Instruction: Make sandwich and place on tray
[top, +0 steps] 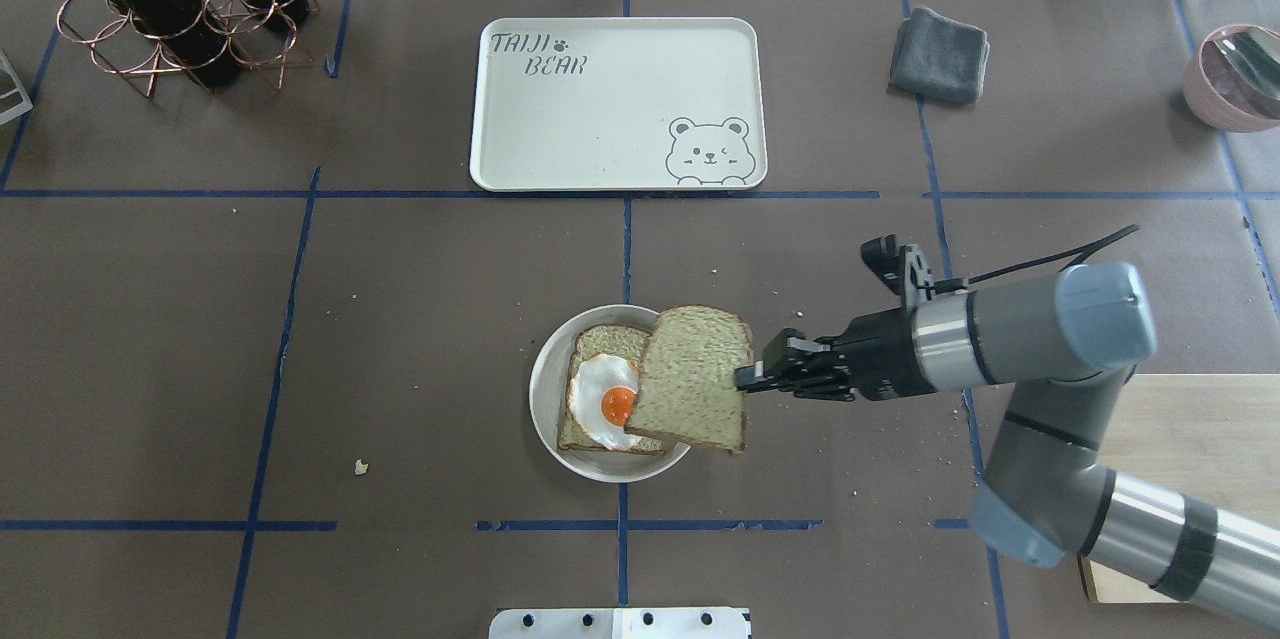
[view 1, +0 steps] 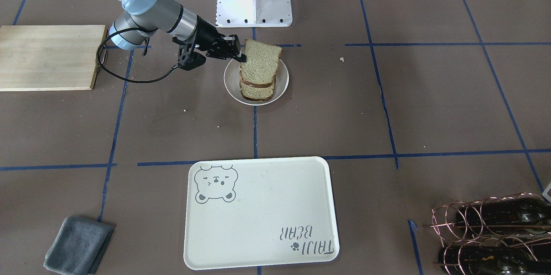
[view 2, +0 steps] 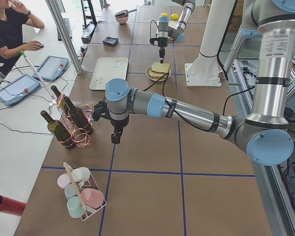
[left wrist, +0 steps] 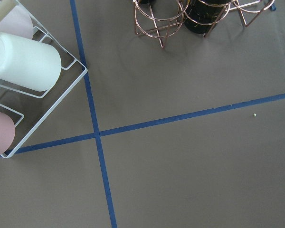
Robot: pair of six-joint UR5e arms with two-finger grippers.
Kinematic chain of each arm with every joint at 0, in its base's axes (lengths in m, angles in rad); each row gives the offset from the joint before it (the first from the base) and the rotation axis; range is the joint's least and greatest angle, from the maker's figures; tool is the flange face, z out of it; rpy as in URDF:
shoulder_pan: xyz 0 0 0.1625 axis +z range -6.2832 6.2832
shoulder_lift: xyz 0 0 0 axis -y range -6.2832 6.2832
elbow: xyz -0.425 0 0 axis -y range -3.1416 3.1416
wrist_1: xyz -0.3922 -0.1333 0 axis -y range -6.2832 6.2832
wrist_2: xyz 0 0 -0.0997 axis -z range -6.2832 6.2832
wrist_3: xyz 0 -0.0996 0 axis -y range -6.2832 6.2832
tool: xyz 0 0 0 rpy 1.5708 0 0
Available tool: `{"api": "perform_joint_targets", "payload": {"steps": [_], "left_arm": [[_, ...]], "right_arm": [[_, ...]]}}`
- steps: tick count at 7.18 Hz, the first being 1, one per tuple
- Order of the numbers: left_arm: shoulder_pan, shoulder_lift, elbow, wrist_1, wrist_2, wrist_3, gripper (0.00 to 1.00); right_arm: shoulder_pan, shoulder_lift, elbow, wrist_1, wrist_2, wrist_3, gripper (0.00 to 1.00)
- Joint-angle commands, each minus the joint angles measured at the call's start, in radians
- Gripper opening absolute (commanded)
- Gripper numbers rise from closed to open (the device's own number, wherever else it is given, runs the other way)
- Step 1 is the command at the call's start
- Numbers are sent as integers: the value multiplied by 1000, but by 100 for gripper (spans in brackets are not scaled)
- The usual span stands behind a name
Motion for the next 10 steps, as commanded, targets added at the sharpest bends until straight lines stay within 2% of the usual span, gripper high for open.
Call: {"api": "perform_joint_targets", "payload": {"steps": [1, 6, 7, 8, 9, 10], "left_arm": [[0, 1, 3, 0, 0, 2, 100], [2, -1, 6, 0, 0, 2, 100], [5, -1, 4, -2, 0, 2, 100], [8, -1, 4, -3, -1, 2, 100], [35, -1, -5, -35, -4, -43, 100], [114, -2, -6, -136, -4, -230, 100]], "right_arm": [[12, 4, -6, -10, 3, -6, 0], [12, 4, -37, -12, 7, -103, 0], [12, 6, -37, -13, 4, -105, 63], [12, 6, -35, -12, 1, -105, 100], [12, 7, -31, -12, 0, -105, 100], [36, 6, -12, -12, 7, -105, 100]]}}
